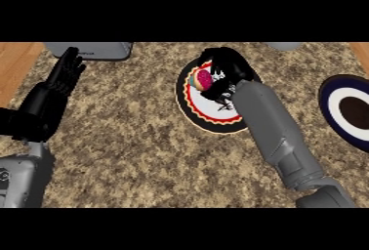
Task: Pick the cupcake from the plate and place it in the plate
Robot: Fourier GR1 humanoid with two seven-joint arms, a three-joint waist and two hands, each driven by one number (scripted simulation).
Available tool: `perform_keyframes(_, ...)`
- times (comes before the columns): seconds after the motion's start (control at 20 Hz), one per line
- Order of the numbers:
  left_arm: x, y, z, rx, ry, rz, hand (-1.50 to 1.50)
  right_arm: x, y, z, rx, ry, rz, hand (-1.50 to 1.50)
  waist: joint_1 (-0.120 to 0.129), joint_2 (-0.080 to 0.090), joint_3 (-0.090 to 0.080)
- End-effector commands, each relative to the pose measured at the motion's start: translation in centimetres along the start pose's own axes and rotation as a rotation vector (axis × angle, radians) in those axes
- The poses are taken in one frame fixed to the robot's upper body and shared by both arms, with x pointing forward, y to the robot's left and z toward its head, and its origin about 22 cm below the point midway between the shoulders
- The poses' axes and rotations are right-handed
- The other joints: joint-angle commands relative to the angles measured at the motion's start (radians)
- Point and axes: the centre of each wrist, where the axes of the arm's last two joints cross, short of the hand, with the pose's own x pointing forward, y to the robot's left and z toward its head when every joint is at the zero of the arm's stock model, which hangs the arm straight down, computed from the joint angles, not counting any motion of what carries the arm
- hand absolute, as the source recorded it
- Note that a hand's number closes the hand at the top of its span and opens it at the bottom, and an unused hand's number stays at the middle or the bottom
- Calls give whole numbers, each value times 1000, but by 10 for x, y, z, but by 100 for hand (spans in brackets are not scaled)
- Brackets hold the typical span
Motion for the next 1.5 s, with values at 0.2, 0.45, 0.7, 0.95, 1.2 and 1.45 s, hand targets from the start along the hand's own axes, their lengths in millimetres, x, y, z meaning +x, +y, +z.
perform_keyframes(0.2, 6, -11, -24, -10, -16, 13, 0, 9, 13, -10, 24, -29, -196, -150, 19, 9, 1)
perform_keyframes(0.45, 3, 1, -9, -18, -11, 15, 0, 0, 12, -7, -125, -66, -359, -150, 25, 9, 1)
perform_keyframes(0.7, -12, -2, 5, -16, 4, 4, 0, -7, -5, -8, -168, -68, -553, -150, 8, 4, 0)
perform_keyframes(0.95, -1, -5, -3, 16, 15, 5, 0, -50, -40, 5, -224, -33, -645, -150, -17, -6, 0)
perform_keyframes(1.2, -6, 10, -2, 17, 2, -5, 0, -92, -79, 24, -292, -16, -697, -150, -9, 1, 0)
perform_keyframes(1.45, -7, 6, 9, 12, 7, 12, 0, -140, -107, 58, -286, -43, -684, -150, -6, -1, 1)
